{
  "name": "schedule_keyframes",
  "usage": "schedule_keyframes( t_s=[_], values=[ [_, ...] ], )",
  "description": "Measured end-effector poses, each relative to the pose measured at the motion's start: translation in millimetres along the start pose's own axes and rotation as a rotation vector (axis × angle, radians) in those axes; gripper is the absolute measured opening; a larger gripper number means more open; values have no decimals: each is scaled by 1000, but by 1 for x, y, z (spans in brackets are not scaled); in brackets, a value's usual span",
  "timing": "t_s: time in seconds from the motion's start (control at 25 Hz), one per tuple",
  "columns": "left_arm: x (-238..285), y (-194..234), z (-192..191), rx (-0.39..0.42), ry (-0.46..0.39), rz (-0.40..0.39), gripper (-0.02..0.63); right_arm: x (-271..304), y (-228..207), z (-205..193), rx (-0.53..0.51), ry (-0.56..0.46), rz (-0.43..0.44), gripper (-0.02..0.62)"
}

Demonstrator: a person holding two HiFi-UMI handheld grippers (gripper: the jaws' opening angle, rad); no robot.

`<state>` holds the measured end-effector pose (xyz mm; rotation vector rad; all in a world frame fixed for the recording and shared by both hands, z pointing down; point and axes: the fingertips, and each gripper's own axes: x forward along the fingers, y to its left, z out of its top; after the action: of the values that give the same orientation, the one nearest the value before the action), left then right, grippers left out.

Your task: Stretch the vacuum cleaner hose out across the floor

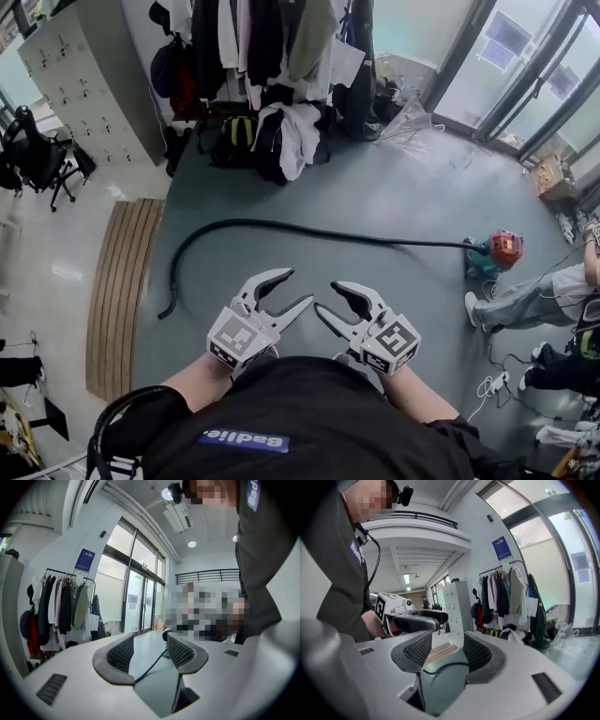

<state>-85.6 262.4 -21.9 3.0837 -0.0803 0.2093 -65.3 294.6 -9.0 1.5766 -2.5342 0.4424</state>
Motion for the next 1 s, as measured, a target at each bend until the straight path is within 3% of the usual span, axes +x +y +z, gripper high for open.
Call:
schedule_keyframes(
  t_s=[0.16,0.36,0.48,0.68,1.0],
  values=[
    [2,-28,27,16,-36,-20,177,-33,8,29,-62,-72,25,167],
    [31,-64,57,-74,-134,-46,8,-84,0,41,-80,-154,56,50],
    [52,-89,67,-86,-157,-94,8,-112,-14,36,-43,-201,30,25],
    [68,-115,61,-101,-135,-104,8,-135,-21,32,-5,-249,9,5],
    [67,-133,61,-94,-136,-120,8,-150,-9,27,-8,-244,7,4]
  ],
)
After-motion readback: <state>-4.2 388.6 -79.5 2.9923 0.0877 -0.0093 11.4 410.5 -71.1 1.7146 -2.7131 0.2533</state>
